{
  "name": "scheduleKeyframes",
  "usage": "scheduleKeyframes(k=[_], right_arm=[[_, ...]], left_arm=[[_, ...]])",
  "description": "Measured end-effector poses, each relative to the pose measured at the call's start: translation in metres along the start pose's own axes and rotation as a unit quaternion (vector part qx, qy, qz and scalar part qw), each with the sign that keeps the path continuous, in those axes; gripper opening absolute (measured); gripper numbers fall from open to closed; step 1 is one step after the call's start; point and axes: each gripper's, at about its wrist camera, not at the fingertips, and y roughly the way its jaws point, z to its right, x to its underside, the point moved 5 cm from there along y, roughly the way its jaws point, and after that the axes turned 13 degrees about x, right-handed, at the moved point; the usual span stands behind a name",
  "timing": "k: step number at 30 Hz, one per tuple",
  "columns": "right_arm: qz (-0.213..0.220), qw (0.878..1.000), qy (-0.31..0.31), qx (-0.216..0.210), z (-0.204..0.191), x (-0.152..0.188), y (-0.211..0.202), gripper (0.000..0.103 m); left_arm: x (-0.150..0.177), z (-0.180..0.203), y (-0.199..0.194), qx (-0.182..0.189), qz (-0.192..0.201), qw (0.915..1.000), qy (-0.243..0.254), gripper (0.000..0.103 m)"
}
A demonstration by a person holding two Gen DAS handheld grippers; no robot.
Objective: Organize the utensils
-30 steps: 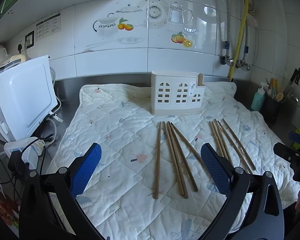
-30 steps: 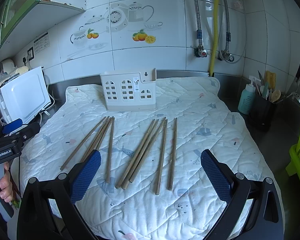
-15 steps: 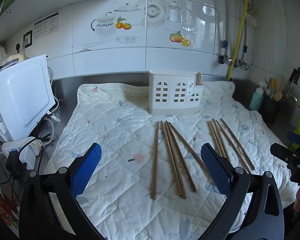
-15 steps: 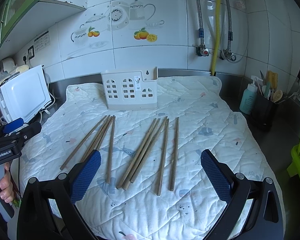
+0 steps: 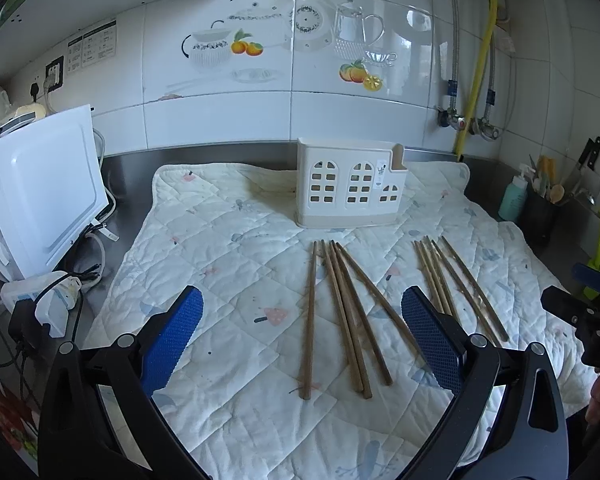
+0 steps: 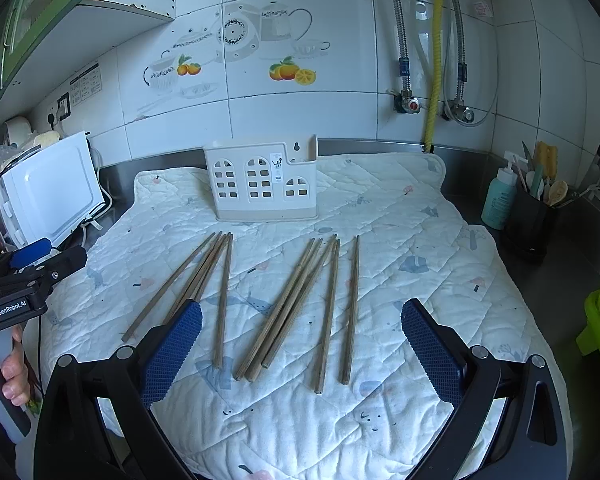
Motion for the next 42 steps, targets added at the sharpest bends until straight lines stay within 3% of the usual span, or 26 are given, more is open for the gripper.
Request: scheduleKeyframes(k=[14, 27, 29, 33, 35, 39, 42], right_arm=[[-0.010, 1.000, -0.004, -0.001, 0.000, 0.006, 0.009, 0.096], [-0.037, 0.999, -0.001, 0.005, 0.005, 0.024, 0.033, 0.095], [-0.043, 0.999, -0.002, 0.006, 0.005, 0.027, 0.037, 0.094], [-0.060, 0.998, 0.002, -0.002, 0.006, 0.032, 0.050, 0.081], [-0.068, 0.998, 0.004, -0.002, 0.008, 0.035, 0.056, 0.081], [-0.078, 0.997, 0.009, -0.003, 0.010, 0.039, 0.066, 0.076], [-0.085, 0.996, 0.013, -0.002, 0.013, 0.040, 0.072, 0.073]], left_arm=[[0.011, -0.008, 0.013, 0.000, -0.013, 0.9999, -0.005, 0.097], [0.046, -0.024, 0.066, 0.046, -0.079, 0.9954, -0.027, 0.059], [0.048, -0.024, 0.075, 0.052, -0.083, 0.9947, -0.030, 0.057], [0.050, -0.024, 0.090, 0.056, -0.092, 0.9937, -0.030, 0.050], [0.050, -0.024, 0.096, 0.057, -0.095, 0.9934, -0.029, 0.048], [0.053, -0.021, 0.107, 0.067, -0.106, 0.9919, -0.021, 0.030], [0.055, -0.021, 0.111, 0.075, -0.109, 0.9910, -0.022, 0.024]])
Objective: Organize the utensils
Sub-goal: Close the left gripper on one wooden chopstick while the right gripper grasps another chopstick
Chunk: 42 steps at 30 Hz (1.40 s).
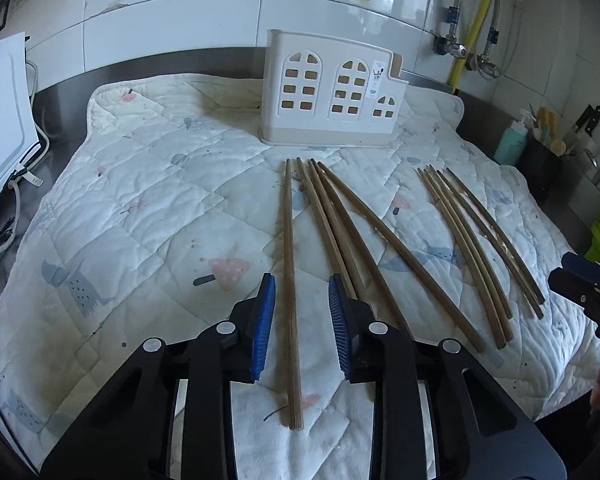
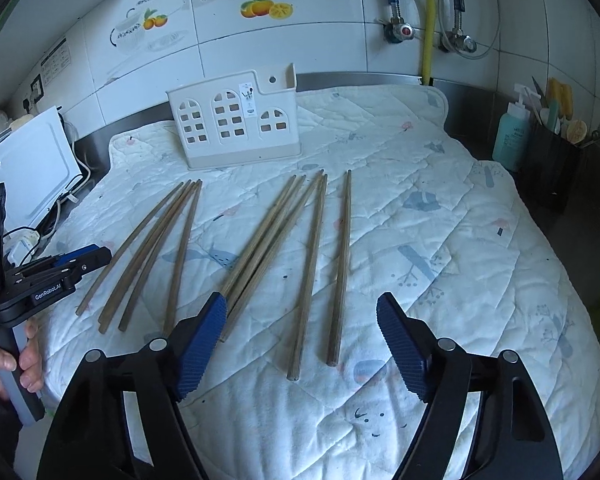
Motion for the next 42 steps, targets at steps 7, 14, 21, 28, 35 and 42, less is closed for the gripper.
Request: scheduleKeyframes(k=[7, 14, 21, 28, 35, 42], right_arm=[[-0.015, 1.000, 0.007, -0.002, 0.003, 0.003, 0.015, 0.057], [-0.027, 0.999, 0.017, -0.001, 0.008, 0.006, 0.025, 0.043], [-0.040, 0.999, 0.019, -0.002, 0.007, 0.011, 0.036, 0.030], [-0.039, 0.999, 0.030, -0.001, 0.009, 0.011, 0.040, 0.025], [-0.028, 0.998, 0.051, -0.005, 0.016, 0.005, 0.033, 0.026], [-0.045, 0.998, 0.049, 0.008, 0.016, 0.009, 0.042, 0.013]], left_arm=[[0.005, -0.006, 0.009, 0.009, -0.014, 0.9998, -0.008, 0.015], [0.008, -0.014, 0.017, 0.015, -0.029, 0.9991, -0.028, 0.015], [0.007, -0.017, 0.018, 0.016, -0.030, 0.9982, -0.049, 0.015], [0.006, -0.022, 0.017, 0.018, -0.024, 0.9969, -0.073, 0.011], [0.006, -0.023, 0.017, 0.022, -0.026, 0.9965, -0.076, 0.010], [0.009, -0.020, 0.015, 0.023, -0.024, 0.9967, -0.074, 0.010]])
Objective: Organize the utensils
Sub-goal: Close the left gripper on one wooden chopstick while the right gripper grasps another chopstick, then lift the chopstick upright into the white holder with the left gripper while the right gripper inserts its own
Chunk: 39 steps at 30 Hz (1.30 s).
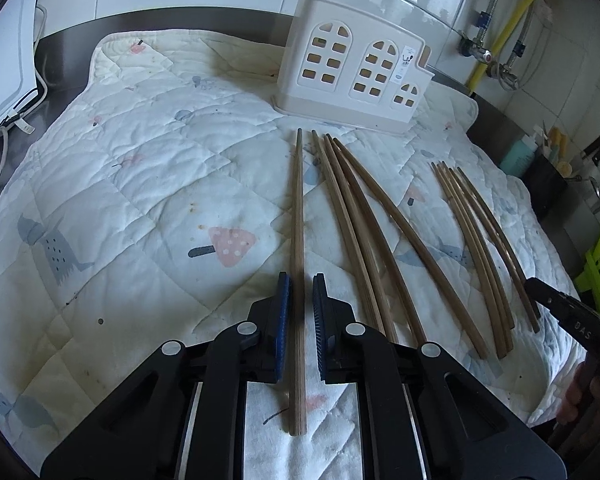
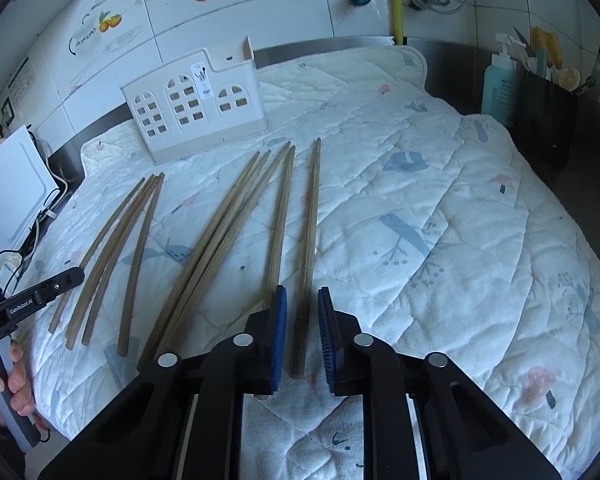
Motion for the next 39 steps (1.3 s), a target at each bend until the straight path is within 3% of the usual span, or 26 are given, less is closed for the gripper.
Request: scheduleKeyframes(k=[10, 11, 18, 30, 39], right_arm=[[0.016, 1.000, -0.014, 0.023, -0.001, 0.001, 0.000, 0.007], [0.019, 0.999, -0.014, 0.025, 0.000, 0.001, -0.003, 0.007], [0.058, 0.998, -0.026, 0.027, 0.004, -0.014, -0.035, 0.007], [0.137, 0.987, -0.083, 0.010, 0.004, -0.088, -0.090, 0.007], [0.168, 0.978, -0.117, -0.039, -0.010, -0.172, -0.121, 0.006]], left_arm=[[-0.001, 0.001, 0.002, -0.006, -0.003, 1.0000, 0.006, 0.010], [-0.002, 0.001, 0.002, -0.008, -0.003, 0.9999, 0.006, 0.006], [-0.010, 0.003, -0.012, -0.004, 0.012, 0.9998, 0.015, 0.005], [-0.049, 0.016, -0.048, 0.004, 0.060, 0.9966, 0.056, 0.005], [-0.083, 0.026, -0.058, 0.010, 0.066, 0.9942, 0.084, 0.005]])
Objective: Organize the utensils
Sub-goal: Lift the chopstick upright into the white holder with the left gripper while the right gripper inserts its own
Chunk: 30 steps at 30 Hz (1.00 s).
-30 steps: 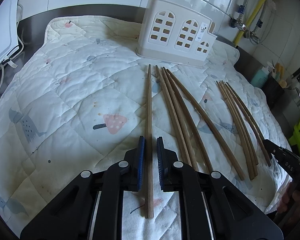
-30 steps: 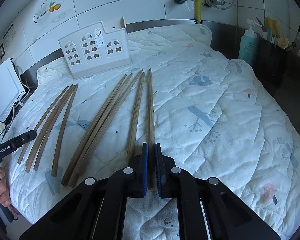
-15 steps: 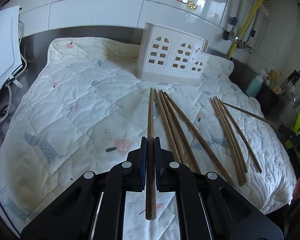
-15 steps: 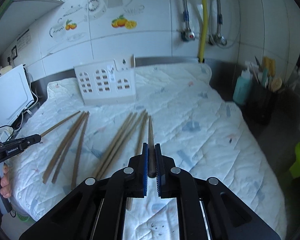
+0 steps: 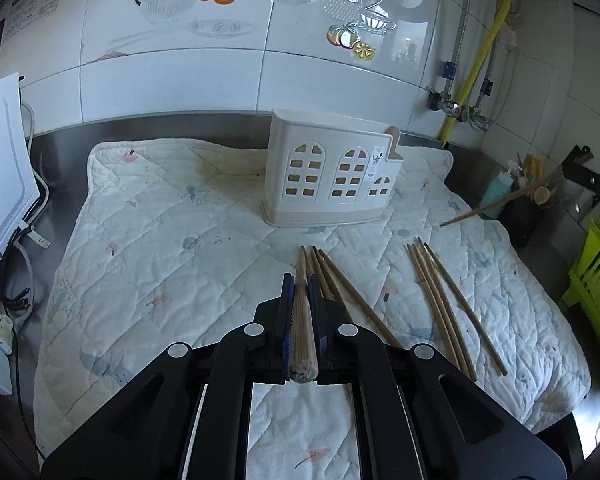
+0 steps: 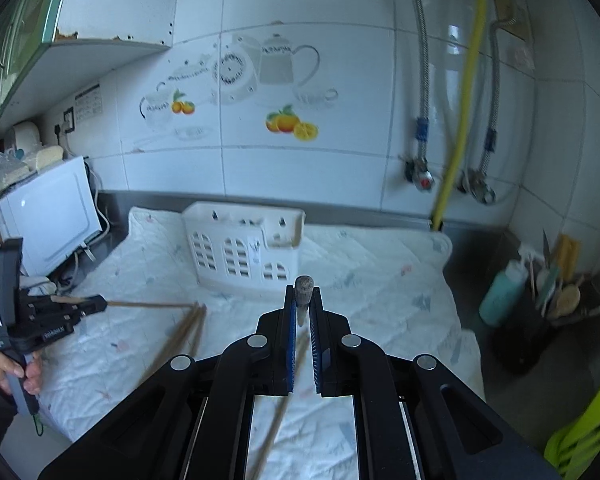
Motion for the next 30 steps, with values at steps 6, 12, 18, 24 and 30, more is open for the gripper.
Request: scheduleKeyframes(k=[6, 12, 18, 24, 30], right_arm=[[0.016, 1.000, -0.021, -0.017, -0.013, -0.069, 0.019, 0.006], [-0.019, 0.999, -0.037, -0.034, -0.035, -0.113, 0.063, 0.006], [-0.076, 0.995, -0.048, -0.033, -0.051, -0.118, 0.116, 0.007], [-0.077, 0.995, -0.047, -0.028, -0.054, -0.119, 0.137, 0.014], [-0.049, 0.998, -0.041, -0.020, -0.046, -0.119, 0.124, 0.030]], left_arm=[[-0.020, 0.002, -0.001, 0.008, 0.003, 0.9999, 0.013, 0.005], [-0.040, 0.001, -0.003, 0.014, 0.007, 0.9996, 0.021, 0.005], [-0.071, 0.006, -0.014, 0.021, 0.022, 0.9989, 0.037, 0.005], [-0.117, 0.020, -0.036, 0.028, 0.054, 0.9958, 0.068, 0.005], [-0.164, 0.036, -0.035, 0.025, 0.074, 0.9920, 0.099, 0.005]])
